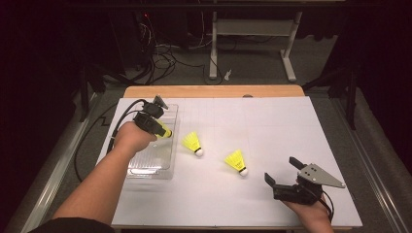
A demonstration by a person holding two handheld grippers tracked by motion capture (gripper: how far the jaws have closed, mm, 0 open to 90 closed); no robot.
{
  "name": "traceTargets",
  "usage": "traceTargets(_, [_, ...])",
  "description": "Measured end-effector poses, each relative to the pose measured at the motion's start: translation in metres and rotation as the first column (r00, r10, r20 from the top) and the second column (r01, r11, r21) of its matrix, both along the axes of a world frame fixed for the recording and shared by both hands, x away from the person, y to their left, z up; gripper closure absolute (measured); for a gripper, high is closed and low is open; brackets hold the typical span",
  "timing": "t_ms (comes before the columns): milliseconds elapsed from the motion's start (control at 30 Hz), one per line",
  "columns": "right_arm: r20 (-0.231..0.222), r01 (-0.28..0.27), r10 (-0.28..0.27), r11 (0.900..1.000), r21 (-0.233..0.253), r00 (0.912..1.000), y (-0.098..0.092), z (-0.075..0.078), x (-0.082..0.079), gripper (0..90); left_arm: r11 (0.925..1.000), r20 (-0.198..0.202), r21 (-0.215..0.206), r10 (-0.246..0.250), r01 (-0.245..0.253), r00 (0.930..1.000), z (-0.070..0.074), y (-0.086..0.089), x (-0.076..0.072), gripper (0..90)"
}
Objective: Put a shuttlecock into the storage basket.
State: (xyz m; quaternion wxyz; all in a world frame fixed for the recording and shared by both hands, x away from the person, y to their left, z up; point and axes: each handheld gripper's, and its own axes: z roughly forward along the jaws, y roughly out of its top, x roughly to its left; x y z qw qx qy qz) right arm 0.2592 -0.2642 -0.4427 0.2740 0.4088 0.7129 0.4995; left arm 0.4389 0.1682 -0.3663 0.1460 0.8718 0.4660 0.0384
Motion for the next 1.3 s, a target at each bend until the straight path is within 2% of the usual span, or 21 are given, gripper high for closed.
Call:
traceTargets(167, [0.002, -0.001, 0.001, 1.000, 0.000, 1.0000, 0.000, 0.000, 0.000, 1.1, 1.0000, -0.006, 0.001, 0.001, -0.001, 1.0000, -0.006, -0.005, 0.003, 89.6])
traceTargets(633, [0.000, -0.003, 0.003, 1.000, -0.001, 1.0000, 0.000, 0.000, 0.001, 1.2, 0.9996, 0.038, 0.025, 0.012, -0.013, 0.9992, -0.011, -0.010, 0.011, 89.7])
traceTargets(967, [-0.001, -0.004, 0.004, 1.000, -0.001, 1.0000, 0.000, 0.000, 0.000, 1.3, 0.9989, 0.031, 0.047, -0.002, 0.001, 0.9995, -0.019, -0.015, 0.012, 89.5])
traceTargets(1100, [-0.003, -0.004, 0.004, 1.000, 0.000, 1.0000, 0.000, 0.000, 0.000, 1.4, 0.9991, 0.039, 0.042, -0.003, 0.001, 0.9992, -0.019, -0.016, 0.011, 89.3])
traceTargets(1300, [-0.003, -0.003, 0.003, 1.000, 0.001, 1.0000, 0.000, 0.000, 0.000, 1.5, 0.9997, 0.029, 0.023, -0.001, 0.001, 0.9996, -0.021, -0.014, 0.010, 89.1])
